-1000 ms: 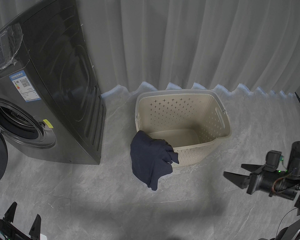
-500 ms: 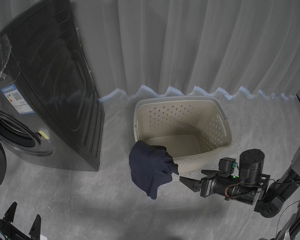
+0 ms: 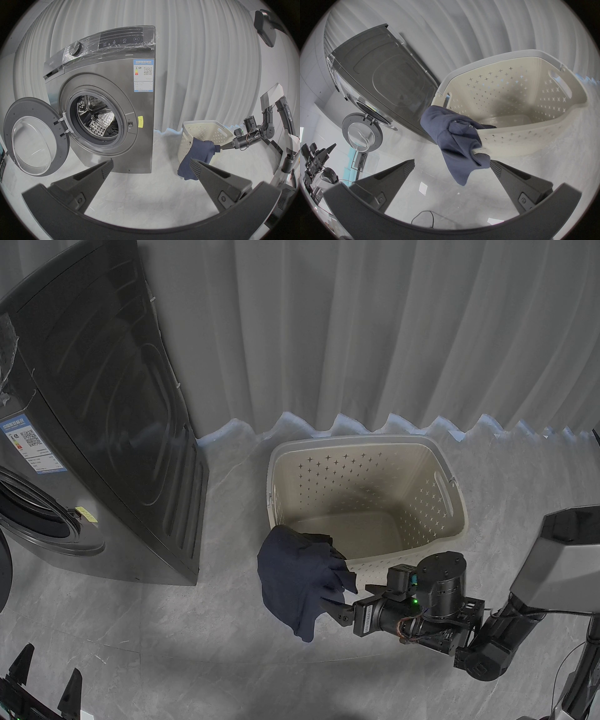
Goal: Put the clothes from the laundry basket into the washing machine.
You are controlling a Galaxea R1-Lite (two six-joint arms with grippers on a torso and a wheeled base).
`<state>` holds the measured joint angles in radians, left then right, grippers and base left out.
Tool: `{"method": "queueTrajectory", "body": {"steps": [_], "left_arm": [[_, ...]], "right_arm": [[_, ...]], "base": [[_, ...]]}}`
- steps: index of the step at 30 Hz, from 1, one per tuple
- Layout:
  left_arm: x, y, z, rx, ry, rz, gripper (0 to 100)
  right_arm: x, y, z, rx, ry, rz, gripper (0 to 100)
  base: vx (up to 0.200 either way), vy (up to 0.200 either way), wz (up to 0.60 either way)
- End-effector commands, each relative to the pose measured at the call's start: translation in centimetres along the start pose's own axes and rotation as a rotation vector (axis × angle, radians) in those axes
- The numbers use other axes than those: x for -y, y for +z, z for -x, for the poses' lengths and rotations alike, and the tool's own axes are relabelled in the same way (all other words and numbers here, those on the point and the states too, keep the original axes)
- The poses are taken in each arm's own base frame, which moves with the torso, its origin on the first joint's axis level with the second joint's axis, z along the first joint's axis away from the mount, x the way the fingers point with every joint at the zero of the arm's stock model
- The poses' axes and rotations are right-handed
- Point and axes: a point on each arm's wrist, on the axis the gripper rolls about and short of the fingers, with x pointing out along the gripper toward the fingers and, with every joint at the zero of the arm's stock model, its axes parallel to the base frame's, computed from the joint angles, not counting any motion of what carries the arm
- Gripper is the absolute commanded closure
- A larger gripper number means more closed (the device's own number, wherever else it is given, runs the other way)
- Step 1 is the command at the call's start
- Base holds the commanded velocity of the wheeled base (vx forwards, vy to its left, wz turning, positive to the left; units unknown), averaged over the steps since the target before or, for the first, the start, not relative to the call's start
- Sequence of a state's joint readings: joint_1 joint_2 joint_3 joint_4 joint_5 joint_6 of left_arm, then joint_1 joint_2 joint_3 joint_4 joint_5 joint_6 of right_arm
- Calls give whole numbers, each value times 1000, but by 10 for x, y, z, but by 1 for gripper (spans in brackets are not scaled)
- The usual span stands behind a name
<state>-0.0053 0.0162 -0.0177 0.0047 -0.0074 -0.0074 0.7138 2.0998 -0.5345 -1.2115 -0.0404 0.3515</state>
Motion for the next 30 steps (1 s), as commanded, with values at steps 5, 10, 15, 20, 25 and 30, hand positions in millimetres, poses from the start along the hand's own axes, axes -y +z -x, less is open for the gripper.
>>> {"method": "queueTrajectory", "body": {"steps": [5,10,15,20,25,30], "left_arm": [[0,-5,-1,-8,-1,0,0],[0,-5,-1,-8,1,0,0],[0,-5,-1,-8,1,-1,0],[0,-5,-1,-8,1,-1,0],[0,-5,-1,-8,1,-1,0],[0,-5,-1,-8,1,-1,0]], "right_arm": [[-1,-17,-34,25,21,7,0],[1,-23,-56,90,39,6,0],[1,-21,-65,133,42,9,0],[1,-19,-67,144,42,6,0],[-1,-17,-70,180,56,5,100],[-4,-16,-66,181,63,4,100]], "base": [[0,0,0],[0,0,0],[0,0,0],[0,0,0],[0,0,0],[0,0,0]]}}
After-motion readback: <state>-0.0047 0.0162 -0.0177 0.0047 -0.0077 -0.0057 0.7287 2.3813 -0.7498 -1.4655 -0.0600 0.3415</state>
